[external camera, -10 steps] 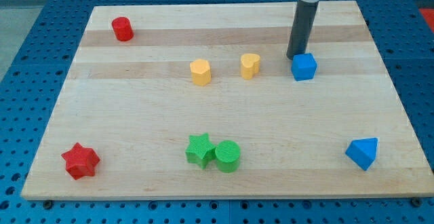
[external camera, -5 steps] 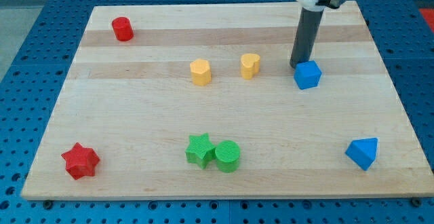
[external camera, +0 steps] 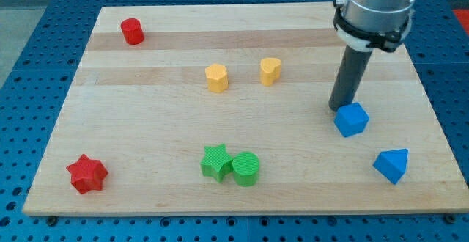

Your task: Push the cube to the left of the triangle

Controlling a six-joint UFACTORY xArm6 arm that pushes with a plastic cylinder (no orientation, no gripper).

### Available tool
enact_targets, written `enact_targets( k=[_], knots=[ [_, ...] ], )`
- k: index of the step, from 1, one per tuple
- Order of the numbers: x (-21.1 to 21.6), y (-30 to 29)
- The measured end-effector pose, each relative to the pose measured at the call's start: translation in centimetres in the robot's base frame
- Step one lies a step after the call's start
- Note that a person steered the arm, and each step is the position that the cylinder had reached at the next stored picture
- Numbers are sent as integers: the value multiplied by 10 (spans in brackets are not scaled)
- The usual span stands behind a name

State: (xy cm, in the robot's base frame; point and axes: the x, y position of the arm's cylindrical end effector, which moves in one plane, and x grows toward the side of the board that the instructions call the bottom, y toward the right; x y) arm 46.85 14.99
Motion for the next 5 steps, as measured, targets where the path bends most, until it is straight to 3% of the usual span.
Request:
enact_targets(
  k=[5],
  knots=[
    [68,0]
  ],
)
